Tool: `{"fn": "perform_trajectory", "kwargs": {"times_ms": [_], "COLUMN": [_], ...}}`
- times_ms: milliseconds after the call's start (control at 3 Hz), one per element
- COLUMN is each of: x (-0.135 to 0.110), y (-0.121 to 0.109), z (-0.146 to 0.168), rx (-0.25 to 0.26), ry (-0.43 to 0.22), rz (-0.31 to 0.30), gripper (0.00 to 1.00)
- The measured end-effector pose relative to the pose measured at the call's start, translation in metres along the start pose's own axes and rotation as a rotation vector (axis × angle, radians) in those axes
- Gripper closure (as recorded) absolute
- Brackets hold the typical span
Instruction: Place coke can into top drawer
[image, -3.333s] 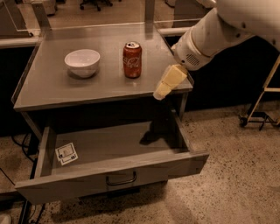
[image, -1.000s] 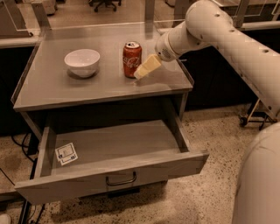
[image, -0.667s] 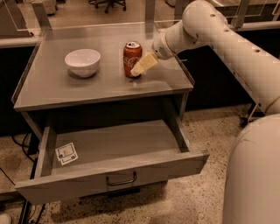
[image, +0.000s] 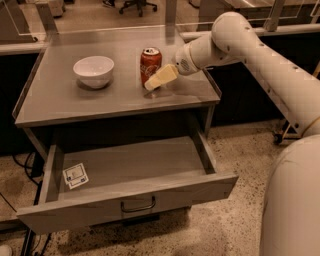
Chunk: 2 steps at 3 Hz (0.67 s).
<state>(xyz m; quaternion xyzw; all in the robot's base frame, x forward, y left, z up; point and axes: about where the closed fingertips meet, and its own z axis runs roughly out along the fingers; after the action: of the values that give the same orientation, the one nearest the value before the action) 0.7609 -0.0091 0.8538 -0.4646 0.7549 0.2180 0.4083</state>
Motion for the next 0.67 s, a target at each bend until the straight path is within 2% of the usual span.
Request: {"fn": "perform_trajectory", "kwargs": {"times_ms": [333, 667], "x": [0.0039, 0.0044], "y": [0.0114, 0.013], "z": [-0.0008, -0.0009], "rx": [-0.04, -0.045], "ry": [-0.021, -0.024], "rz": [0.033, 0.037], "gripper": [0.0, 0.14]}}
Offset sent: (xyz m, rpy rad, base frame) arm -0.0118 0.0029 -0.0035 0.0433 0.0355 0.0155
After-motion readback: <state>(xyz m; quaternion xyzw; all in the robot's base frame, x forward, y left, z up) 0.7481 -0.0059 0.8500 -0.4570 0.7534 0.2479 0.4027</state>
